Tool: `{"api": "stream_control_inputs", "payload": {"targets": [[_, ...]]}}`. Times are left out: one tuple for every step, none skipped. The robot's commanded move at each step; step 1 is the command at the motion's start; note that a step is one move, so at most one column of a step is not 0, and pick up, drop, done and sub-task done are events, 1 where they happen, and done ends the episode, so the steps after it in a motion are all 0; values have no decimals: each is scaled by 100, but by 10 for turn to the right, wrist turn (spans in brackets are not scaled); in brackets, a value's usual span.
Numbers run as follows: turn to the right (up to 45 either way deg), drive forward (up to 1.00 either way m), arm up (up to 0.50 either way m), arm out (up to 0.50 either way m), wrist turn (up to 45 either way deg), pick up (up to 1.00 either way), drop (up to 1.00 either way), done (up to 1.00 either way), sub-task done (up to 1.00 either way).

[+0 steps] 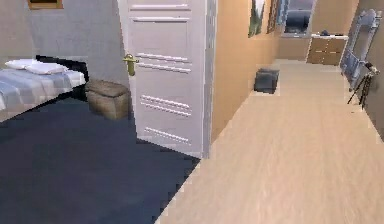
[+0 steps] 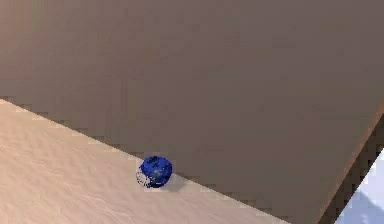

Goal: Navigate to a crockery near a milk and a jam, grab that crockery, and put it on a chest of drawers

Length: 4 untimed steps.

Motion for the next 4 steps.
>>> {"api": "stream_control_inputs", "payload": {"targets": [[210,0,0,0,0,0,0,0,0],[0,10,0,0,0,0,0,0,0],[-450,0,0,0,0,0,0,0,0],[0,60,0,0,0,0,0,0,0]]}}
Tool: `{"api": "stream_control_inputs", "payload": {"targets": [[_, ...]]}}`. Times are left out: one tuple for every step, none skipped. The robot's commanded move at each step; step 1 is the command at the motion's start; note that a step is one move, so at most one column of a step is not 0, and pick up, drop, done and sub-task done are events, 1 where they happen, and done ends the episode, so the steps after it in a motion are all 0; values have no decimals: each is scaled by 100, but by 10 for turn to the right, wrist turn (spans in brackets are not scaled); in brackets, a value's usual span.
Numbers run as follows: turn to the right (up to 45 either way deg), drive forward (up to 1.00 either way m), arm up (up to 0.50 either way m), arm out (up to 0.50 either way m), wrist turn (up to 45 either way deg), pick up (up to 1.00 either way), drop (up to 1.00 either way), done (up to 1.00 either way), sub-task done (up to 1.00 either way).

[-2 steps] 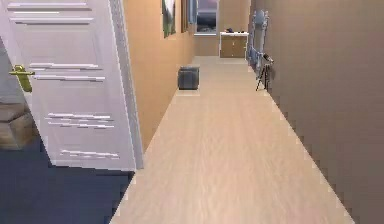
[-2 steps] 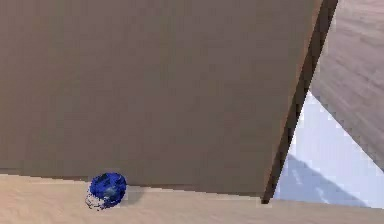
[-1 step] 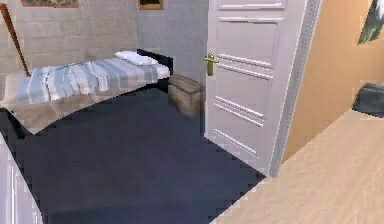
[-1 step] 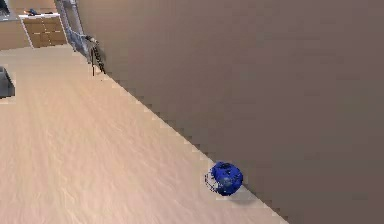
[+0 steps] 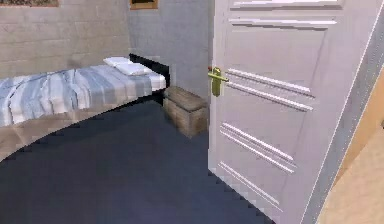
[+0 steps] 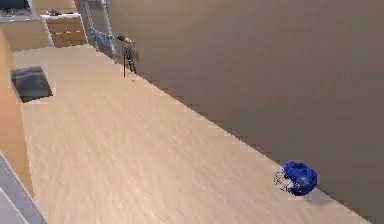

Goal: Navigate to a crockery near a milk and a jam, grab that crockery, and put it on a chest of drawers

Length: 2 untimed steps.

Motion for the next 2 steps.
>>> {"api": "stream_control_inputs", "payload": {"targets": [[-360,0,0,0,0,0,0,0,0],[0,100,0,0,0,0,0,0,0]]}}
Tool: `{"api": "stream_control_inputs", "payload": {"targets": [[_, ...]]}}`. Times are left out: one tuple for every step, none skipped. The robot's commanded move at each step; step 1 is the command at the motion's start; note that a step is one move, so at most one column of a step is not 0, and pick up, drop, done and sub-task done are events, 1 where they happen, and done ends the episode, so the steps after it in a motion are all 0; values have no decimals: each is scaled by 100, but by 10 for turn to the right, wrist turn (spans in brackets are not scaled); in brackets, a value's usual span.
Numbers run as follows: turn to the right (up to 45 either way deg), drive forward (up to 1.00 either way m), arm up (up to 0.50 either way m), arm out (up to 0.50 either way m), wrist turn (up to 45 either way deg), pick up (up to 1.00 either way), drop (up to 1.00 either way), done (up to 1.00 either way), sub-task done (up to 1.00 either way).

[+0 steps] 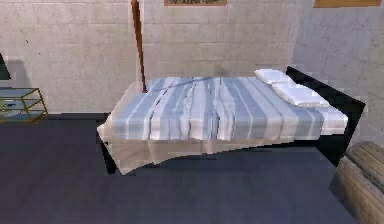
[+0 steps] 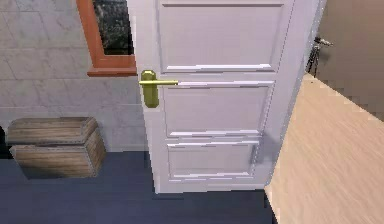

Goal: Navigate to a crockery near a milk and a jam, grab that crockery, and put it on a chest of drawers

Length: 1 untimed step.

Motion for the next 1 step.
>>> {"api": "stream_control_inputs", "payload": {"targets": [[-90,0,0,0,0,0,0,0,0]]}}
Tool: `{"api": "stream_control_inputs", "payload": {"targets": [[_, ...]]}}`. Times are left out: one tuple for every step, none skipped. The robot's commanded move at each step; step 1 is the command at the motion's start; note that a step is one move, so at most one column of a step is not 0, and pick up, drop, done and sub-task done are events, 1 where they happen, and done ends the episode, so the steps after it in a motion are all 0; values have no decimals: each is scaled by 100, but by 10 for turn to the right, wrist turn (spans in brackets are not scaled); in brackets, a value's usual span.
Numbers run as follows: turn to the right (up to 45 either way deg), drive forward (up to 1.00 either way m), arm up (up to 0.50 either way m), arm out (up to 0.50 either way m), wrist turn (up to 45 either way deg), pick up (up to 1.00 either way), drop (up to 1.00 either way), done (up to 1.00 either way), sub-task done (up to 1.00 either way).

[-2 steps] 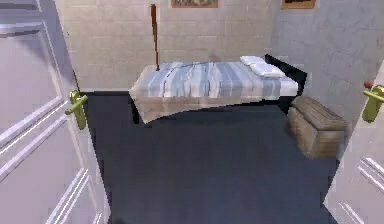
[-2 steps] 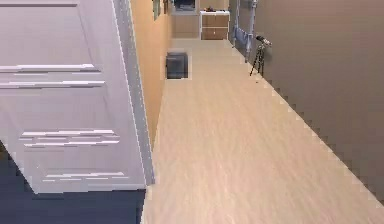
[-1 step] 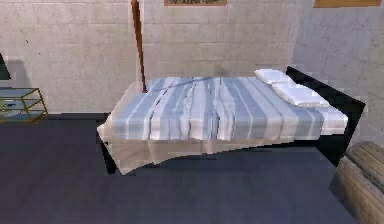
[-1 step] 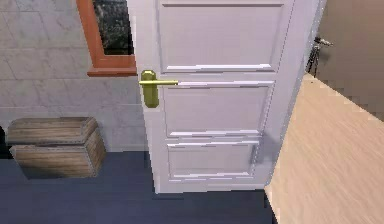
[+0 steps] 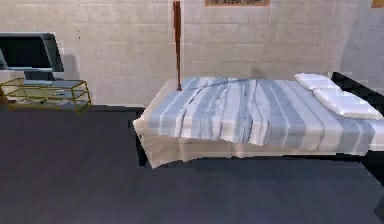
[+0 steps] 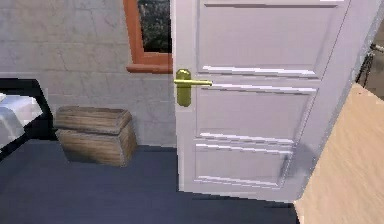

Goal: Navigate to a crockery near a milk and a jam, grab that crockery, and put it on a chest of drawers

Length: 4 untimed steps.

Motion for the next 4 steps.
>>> {"api": "stream_control_inputs", "payload": {"targets": [[0,35,0,0,0,0,0,0,0],[-300,0,0,0,0,0,0,0,0],[-30,0,0,0,0,0,0,0,0],[0,10,0,0,0,0,0,0,0]]}}
